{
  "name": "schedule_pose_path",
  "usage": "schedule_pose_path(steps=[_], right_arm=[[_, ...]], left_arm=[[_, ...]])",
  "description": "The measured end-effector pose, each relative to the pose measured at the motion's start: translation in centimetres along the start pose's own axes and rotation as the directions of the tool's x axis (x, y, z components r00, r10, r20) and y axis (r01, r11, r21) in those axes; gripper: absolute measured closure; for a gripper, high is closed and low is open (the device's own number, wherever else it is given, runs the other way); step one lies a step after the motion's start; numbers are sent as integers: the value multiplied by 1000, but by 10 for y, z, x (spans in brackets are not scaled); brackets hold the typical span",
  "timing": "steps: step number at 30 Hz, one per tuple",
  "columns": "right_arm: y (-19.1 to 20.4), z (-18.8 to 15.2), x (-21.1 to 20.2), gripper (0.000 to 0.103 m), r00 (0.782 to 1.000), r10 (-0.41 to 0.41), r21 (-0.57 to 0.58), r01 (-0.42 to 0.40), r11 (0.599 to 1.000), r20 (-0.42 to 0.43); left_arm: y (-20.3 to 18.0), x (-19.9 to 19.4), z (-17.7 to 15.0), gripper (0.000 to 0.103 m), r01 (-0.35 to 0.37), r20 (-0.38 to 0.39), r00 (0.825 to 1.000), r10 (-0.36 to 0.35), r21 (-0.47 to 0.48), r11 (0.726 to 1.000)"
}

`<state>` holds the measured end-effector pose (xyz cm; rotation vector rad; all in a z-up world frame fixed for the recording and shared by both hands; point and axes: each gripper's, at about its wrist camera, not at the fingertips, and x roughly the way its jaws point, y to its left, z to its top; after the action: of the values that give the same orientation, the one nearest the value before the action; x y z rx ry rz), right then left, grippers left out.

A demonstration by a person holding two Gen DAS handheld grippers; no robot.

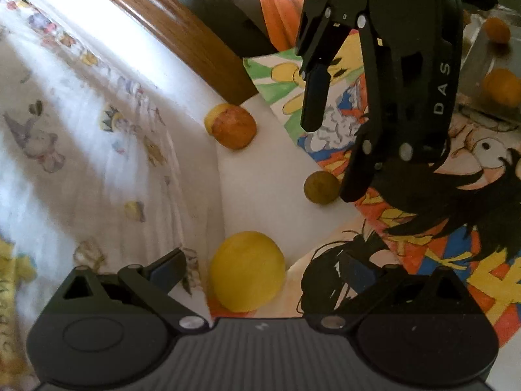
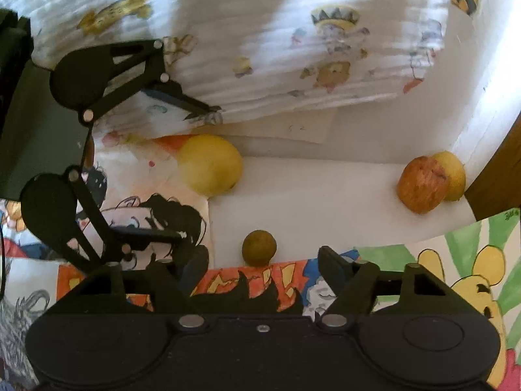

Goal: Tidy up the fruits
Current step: 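Reach the left tool to the yellow round fruit while the right tool reaches the small brown fruit, then close the left tool on the yellow fruit while the right tool grasps the small brown fruit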

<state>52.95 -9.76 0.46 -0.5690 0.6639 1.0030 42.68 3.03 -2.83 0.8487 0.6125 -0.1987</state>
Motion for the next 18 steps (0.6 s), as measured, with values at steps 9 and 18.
schedule_pose_path(steps=[9, 18], right_arm=[[2, -1, 16, 60, 1000, 26, 29, -26, 999, -2], [0, -3, 22, 71, 1000, 29, 53, -29, 998, 1]], left_arm=[[11, 15, 3, 21, -4, -35, 999, 2, -59, 998], [22, 28, 6, 39, 13, -79, 997, -22, -110, 994]])
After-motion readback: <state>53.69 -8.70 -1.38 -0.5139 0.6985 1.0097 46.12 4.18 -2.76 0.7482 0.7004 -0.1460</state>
